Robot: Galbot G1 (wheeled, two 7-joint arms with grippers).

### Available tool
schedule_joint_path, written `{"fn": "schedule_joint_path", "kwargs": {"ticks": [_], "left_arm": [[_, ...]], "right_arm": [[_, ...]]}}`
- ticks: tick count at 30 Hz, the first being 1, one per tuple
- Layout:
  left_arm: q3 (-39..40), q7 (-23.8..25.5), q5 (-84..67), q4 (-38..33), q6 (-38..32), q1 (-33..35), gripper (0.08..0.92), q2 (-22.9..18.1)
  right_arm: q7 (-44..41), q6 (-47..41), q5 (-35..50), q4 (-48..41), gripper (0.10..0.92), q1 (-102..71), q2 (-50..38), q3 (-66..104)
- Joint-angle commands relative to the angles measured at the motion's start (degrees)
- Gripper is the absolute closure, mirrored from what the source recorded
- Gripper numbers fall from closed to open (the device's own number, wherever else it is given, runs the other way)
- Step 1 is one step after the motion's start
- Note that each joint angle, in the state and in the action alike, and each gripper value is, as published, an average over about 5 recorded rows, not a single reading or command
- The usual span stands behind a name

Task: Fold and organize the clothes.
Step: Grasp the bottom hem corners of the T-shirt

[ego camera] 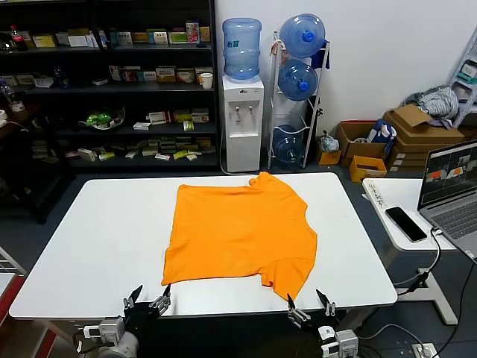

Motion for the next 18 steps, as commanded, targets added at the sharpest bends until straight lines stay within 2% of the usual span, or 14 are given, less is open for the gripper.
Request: {"fn": "schedule_joint_path", "kwargs": {"ticks": [1,4,7,18], "left_arm": [[0.93,1.5,0.48,6.16,0.1,-7.59,0.177,-1.97],[1.76,1.51,1.01,8.98,0.09,-9.63,0.177,-2.61],[2.63,1.15,1.3,10.81,0.11,-10.45,0.212,-2.54],[3.62,-0.93,1.22,10.72,0.95,-7.89,0.527,-2.42]], "right_arm": [[0.26,-0.26,-0.96,-4.5,0.203,5.19,0.66,-0.97],[0.12,-0.2,-1.56,-6.92,0.205,6.88,1.64,-1.53],[0.12,-0.2,-2.25,-8.78,0.251,7.55,2.44,-1.92],[0.24,1.32,-4.03,-8.6,0.554,5.33,1.62,-2.0]]}}
